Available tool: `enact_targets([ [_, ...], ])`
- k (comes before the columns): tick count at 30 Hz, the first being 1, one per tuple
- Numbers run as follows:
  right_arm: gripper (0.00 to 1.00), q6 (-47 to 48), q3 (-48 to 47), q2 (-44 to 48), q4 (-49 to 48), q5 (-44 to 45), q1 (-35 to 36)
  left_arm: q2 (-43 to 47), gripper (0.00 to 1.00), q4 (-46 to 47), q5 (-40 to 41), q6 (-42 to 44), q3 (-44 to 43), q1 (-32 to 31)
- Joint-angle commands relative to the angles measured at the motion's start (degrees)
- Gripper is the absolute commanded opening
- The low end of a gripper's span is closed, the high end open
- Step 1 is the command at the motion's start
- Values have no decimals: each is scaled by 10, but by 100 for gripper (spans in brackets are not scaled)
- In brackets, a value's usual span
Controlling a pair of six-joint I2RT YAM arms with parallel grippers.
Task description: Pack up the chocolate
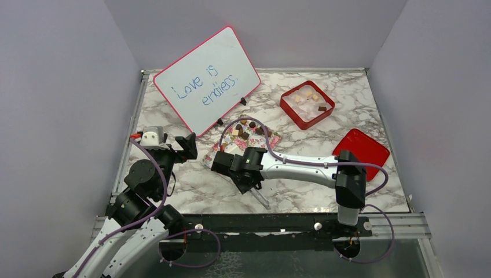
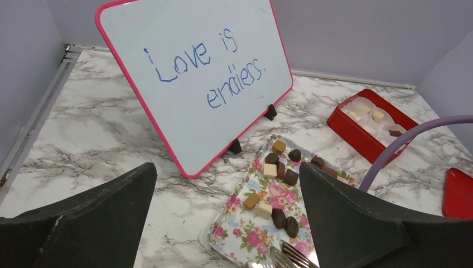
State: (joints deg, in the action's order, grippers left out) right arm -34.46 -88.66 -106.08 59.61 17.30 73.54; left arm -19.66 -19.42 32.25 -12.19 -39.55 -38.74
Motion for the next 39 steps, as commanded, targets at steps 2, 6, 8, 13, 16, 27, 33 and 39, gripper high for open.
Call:
enact_targets([
  [2, 31, 0, -13, 0, 9, 11, 6, 5, 99, 7, 12, -1, 4, 3],
  [6, 30, -6, -12, 6, 20, 26, 6, 5, 99, 7, 12, 0, 4, 3],
  [8, 30, -8, -11, 9, 25, 32, 6, 4, 99, 7, 11, -1, 4, 3],
  [13, 29, -14, -11, 16, 36, 44, 6, 2, 99, 7, 9, -1, 4, 3],
  [16, 28, -17, -13, 20, 42, 56, 5, 1, 99, 7, 8, 0, 4, 2],
  [27, 26, -8, -12, 70, 55, 90, -40, -11, 99, 8, -2, 1, 4, 3],
  [33, 26, 23, -2, 119, 34, 92, -105, -16, 99, 9, -9, 3, 6, 3],
  [39, 25, 53, 14, 162, 20, 93, -191, -21, 99, 13, -22, 3, 7, 2],
])
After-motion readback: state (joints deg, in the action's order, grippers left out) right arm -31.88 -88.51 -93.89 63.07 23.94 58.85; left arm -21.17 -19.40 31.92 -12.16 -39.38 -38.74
